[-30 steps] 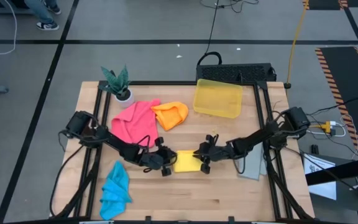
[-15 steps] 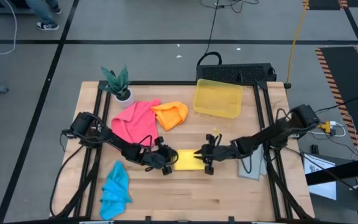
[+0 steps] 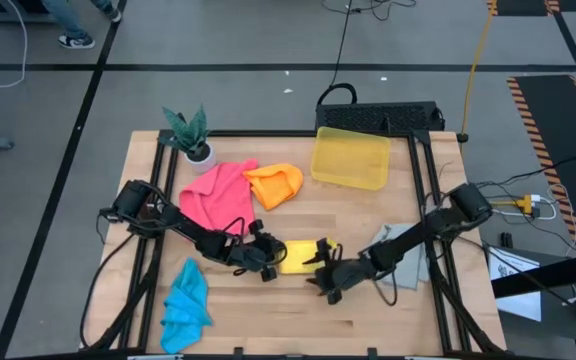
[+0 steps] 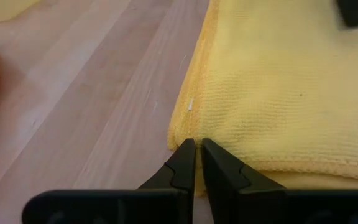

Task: Fold microfiber towels
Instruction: Put the yellow kitchen towel into the yellow bin

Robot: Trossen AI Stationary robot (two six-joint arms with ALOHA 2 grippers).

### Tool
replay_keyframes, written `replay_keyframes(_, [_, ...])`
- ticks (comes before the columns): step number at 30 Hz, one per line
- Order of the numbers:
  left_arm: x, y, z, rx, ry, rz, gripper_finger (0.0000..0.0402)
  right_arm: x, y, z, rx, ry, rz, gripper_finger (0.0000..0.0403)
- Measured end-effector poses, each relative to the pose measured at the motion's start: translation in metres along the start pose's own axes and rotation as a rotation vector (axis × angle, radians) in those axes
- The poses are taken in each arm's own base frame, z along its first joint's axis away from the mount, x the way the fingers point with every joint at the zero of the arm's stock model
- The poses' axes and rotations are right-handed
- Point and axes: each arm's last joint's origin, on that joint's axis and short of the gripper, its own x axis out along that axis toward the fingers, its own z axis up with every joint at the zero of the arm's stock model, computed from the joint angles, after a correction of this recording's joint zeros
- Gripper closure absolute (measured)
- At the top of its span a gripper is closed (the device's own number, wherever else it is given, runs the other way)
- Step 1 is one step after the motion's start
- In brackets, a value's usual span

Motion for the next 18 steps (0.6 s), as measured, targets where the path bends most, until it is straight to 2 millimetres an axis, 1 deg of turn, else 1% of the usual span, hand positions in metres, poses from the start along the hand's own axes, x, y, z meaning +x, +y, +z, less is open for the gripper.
replay_keyframes(2, [0.0, 0.0, 0.0, 0.0, 0.0, 0.0, 0.0369, 0.005, 0.003, 0.004, -0.057, 0.045, -0.024, 0.0173])
replay_keyframes(5, [0.0, 0.0, 0.0, 0.0, 0.0, 0.0, 0.0369, 0.009, 0.005, 0.01, -0.082, 0.086, -0.02, 0.0176])
replay_keyframes(8, [0.0, 0.0, 0.0, 0.0, 0.001, 0.0, 0.0369, 0.013, 0.006, 0.009, -0.105, 0.126, -0.025, 0.0186])
replay_keyframes(11, [0.0, 0.0, 0.0, -0.001, 0.004, -0.005, 0.0369, 0.015, 0.005, 0.006, -0.139, 0.151, -0.093, 0.0203])
replay_keyframes(14, [0.0, 0.0, 0.0, 0.0, 0.006, -0.005, 0.0369, 0.016, 0.005, 0.004, -0.176, 0.174, -0.133, 0.0231])
replay_keyframes(18, [0.0, 0.0, 0.0, 0.0, 0.005, -0.006, 0.0369, 0.016, 0.005, 0.004, -0.176, 0.171, -0.122, 0.0293])
